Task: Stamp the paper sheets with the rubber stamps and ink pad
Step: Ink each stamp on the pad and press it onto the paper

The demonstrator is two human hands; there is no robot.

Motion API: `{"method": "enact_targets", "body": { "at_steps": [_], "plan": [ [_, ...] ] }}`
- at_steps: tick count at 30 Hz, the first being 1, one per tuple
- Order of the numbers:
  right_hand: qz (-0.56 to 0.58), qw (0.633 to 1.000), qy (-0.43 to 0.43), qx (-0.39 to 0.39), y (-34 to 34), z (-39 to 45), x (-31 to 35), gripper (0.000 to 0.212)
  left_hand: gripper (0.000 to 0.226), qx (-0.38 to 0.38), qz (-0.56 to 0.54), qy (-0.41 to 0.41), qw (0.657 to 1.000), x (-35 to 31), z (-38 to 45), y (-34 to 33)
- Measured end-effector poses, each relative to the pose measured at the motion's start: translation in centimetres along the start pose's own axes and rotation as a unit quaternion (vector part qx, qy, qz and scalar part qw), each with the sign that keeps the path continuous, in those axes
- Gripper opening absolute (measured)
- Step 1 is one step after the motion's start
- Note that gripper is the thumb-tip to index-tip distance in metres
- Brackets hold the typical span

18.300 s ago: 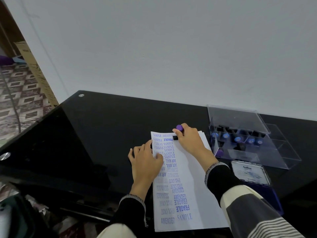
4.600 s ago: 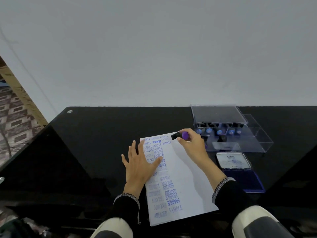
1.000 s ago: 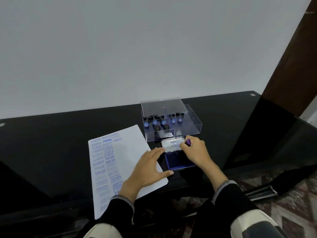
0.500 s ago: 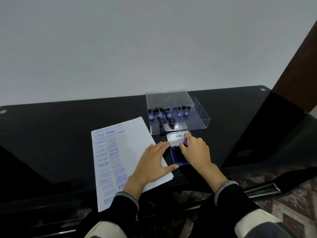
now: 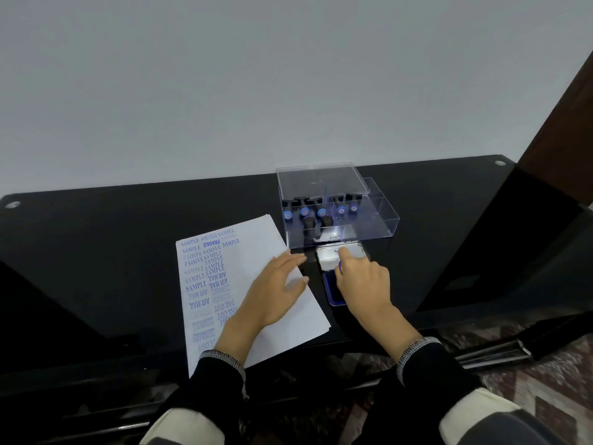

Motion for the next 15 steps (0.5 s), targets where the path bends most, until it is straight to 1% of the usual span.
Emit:
{"method": "enact_targets", "body": {
  "at_steps": [2, 3, 8, 10, 13, 15],
  "plan": [
    [0.035, 0.999, -0.027, 0.001, -0.2, 0.1, -0.5, 0.010, 0.042, -0.025, 0.011, 0.012, 1.000, 1.1, -0.1, 0.9],
    [0.063, 0.996, -0.055, 0.013, -0.4, 0.1, -1.0, 0.009, 0.041, -0.034, 0.018, 0.021, 0.999, 1.6, -0.2, 1.4],
    [0.151, 0.984, -0.096, 0.007, -0.5, 0.2, -1.9, 0.020, 0.037, -0.076, 0.023, 0.112, 0.991, 4.3, -1.1, 3.6],
    [0.151, 0.984, -0.092, 0.019, -0.5, 0.5, -1.7, 0.017, 0.037, -0.093, 0.026, 0.133, 0.986, 5.2, -1.4, 4.5],
    [0.110, 0.991, -0.074, 0.025, -0.2, 0.7, -1.3, 0.009, 0.035, -0.114, 0.030, 0.162, 0.980, 6.1, -1.8, 5.7],
    [0.072, 0.995, -0.066, 0.030, -0.2, 0.7, -0.9, 0.013, 0.035, -0.127, 0.034, 0.174, 0.976, 6.6, -2.2, 6.5]
  ]
}}
Point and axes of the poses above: each hand's wrist, its own z-axis towards the middle knuckle, its own y-axis out of the back of the hand, x = y × z, the point moved 1 cm from there along z, towards the middle knuckle, and after that the axes turned 6 degrees about z, right-handed, at the moved point
